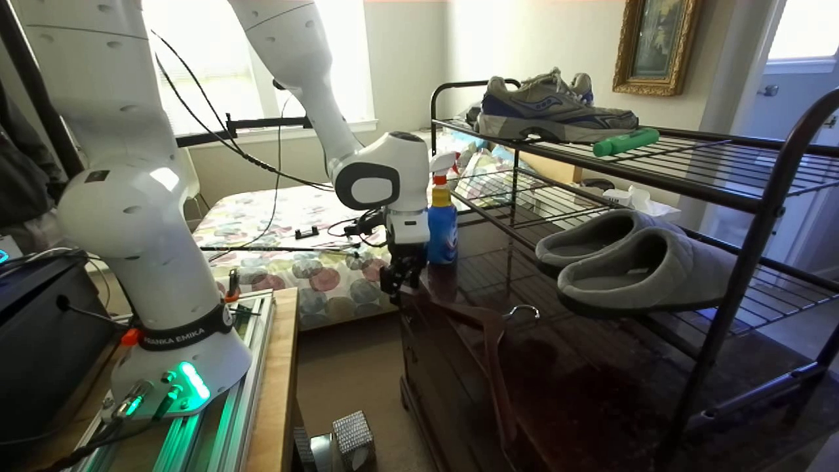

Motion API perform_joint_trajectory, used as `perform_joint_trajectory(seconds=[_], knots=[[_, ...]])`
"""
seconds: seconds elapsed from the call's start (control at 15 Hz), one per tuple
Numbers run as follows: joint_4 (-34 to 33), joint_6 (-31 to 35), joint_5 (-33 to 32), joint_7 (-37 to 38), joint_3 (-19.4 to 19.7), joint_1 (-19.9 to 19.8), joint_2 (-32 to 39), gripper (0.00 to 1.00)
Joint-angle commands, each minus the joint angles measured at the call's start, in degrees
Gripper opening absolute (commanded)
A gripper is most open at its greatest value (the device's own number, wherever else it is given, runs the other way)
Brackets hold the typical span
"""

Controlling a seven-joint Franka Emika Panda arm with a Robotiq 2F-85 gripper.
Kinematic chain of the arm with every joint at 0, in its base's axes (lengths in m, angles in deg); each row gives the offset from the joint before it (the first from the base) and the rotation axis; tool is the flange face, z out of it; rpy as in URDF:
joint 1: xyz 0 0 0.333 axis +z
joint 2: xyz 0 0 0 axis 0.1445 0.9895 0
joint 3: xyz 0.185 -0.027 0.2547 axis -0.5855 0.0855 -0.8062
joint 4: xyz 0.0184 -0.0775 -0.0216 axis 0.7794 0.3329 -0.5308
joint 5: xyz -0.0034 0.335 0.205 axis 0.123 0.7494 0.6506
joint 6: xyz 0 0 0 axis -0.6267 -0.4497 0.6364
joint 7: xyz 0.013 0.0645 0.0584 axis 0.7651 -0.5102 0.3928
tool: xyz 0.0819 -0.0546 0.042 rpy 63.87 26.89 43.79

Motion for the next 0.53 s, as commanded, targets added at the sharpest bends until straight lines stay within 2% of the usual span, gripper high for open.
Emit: perform_joint_trajectory(seconds=[0.0,0.07,0.13,0.27,0.47], knots=[[0.06,-2.64,-0.83,2.81,-0.68,-0.30,-2.49,1.00],[-0.04,-2.65,-0.20,3.05,-0.88,-0.52,-2.56,0.99],[-0.18,-2.54,1.29,2.76,-1.27,-0.85,-2.49,0.74],[-0.40,-1.57,3.15,3.41,-1.57,-1.30,-1.62,0.74],[-0.46,-1.08,4.69,4.67,-1.52,-1.69,-0.76,0.50]])
